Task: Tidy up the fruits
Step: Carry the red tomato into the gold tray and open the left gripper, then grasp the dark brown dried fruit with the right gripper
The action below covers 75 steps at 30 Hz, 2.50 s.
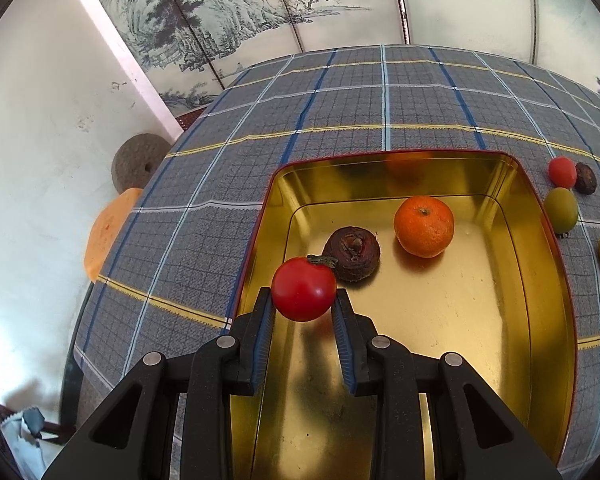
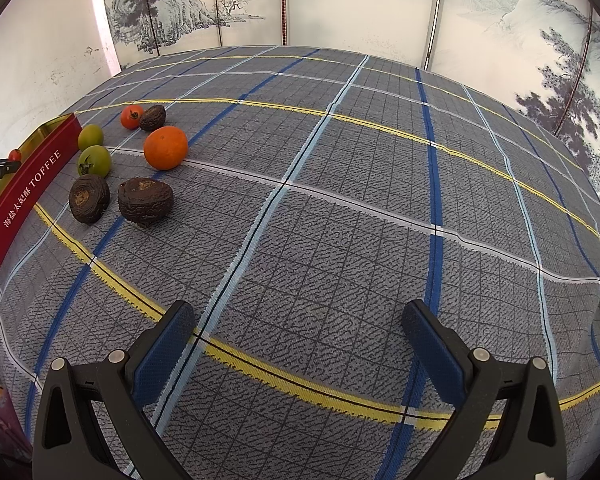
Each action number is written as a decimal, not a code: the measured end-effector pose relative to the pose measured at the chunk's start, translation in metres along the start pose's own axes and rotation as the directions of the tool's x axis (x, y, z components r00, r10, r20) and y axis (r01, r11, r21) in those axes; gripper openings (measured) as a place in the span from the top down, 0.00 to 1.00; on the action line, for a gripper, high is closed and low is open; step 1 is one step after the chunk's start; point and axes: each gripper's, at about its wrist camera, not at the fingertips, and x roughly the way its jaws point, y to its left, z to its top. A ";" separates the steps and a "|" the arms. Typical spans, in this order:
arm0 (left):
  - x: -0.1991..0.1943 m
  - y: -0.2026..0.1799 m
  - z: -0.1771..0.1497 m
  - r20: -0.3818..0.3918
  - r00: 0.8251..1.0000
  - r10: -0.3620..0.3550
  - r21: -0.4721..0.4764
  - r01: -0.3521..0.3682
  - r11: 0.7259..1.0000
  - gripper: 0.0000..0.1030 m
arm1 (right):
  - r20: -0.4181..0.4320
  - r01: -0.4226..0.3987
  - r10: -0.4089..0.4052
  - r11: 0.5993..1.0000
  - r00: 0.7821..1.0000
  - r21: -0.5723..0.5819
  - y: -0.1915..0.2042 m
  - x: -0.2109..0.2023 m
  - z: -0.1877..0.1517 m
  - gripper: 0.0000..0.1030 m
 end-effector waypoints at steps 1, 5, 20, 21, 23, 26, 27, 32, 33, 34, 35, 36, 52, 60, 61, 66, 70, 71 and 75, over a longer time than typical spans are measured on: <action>0.000 0.000 0.001 0.001 1.000 0.003 0.001 -0.003 1.000 0.70 | 0.000 0.000 0.000 1.000 1.000 0.000 0.000 0.000 0.000 0.00; 0.001 0.000 0.002 0.001 1.000 0.009 -0.001 -0.009 1.000 0.70 | 0.000 0.000 0.000 1.000 1.000 0.000 0.000 0.000 0.000 0.00; 0.000 0.003 -0.002 0.012 1.000 0.018 -0.010 -0.018 1.000 0.67 | 0.000 0.001 -0.001 1.000 1.000 0.000 0.001 0.000 0.000 0.00; -0.001 0.004 -0.002 0.019 1.000 0.020 -0.010 -0.019 1.000 0.64 | 0.000 0.001 -0.001 1.000 1.000 0.000 0.001 0.000 0.000 0.00; -0.007 0.004 -0.002 0.041 0.999 0.019 -0.008 -0.019 1.000 0.61 | 0.000 0.001 -0.001 1.000 1.000 0.000 0.000 0.000 0.000 0.00; -0.014 0.005 -0.003 0.061 0.998 0.018 -0.013 -0.017 1.000 0.50 | 0.000 0.002 -0.002 1.000 1.000 0.000 0.001 0.001 0.001 0.00; -0.019 0.006 -0.004 0.074 0.997 0.011 -0.020 -0.010 1.000 0.49 | 0.000 0.001 -0.001 1.000 1.000 0.000 0.001 0.001 0.001 0.00; -0.058 0.013 -0.023 0.175 0.983 -0.056 -0.072 0.069 0.995 0.49 | 0.104 -0.009 0.009 1.000 0.994 -0.007 0.006 -0.020 0.000 0.00; -0.068 0.014 -0.030 0.194 0.978 -0.077 -0.074 0.093 0.993 0.49 | 0.139 -0.045 0.046 0.999 0.989 -0.011 0.010 -0.028 0.001 0.02; -0.075 0.013 -0.035 0.204 0.975 -0.090 -0.075 0.108 0.991 0.49 | 0.175 -0.089 0.093 0.996 0.980 -0.028 0.016 -0.038 0.004 0.02; -0.082 0.013 -0.042 0.215 0.971 -0.105 -0.074 0.124 0.990 0.49 | 0.198 -0.129 0.138 0.990 0.970 -0.059 0.025 -0.045 0.008 0.03; -0.089 0.012 -0.049 0.226 0.967 -0.121 -0.070 0.140 0.988 0.49 | 0.207 -0.166 0.185 0.981 0.961 -0.104 0.037 -0.051 0.013 0.03; -0.145 0.011 -0.106 0.255 0.941 -0.223 -0.080 0.251 0.965 0.49 | -0.074 -0.302 0.308 0.807 0.948 -0.507 0.153 0.015 0.070 0.30; -0.139 0.015 -0.108 0.238 0.941 -0.239 -0.095 0.268 0.959 0.49 | -0.146 -0.313 0.277 0.817 0.950 -0.485 0.152 0.028 0.072 0.65; -0.138 0.016 -0.108 0.238 0.941 -0.240 -0.097 0.268 0.958 0.49 | -0.132 -0.317 0.289 0.819 0.948 -0.478 0.153 0.019 0.072 0.65; -0.139 0.019 -0.107 0.236 0.940 -0.247 -0.115 0.279 0.953 0.49 | -0.051 -0.433 0.473 0.751 0.879 -0.498 0.188 -0.037 0.092 0.65; -0.144 0.025 -0.107 0.240 0.946 -0.218 -0.130 0.254 0.959 0.48 | -0.064 -0.524 0.589 0.660 0.806 -0.538 0.246 -0.052 0.117 0.65; -0.146 0.027 -0.109 0.242 0.949 -0.203 -0.134 0.240 0.961 0.48 | -0.079 -0.528 0.589 0.647 0.804 -0.551 0.262 -0.047 0.121 0.65; -0.150 0.037 -0.113 0.240 0.958 -0.154 -0.156 0.194 0.968 0.38 | -0.153 -0.554 0.574 0.632 0.804 -0.541 0.315 -0.014 0.130 0.65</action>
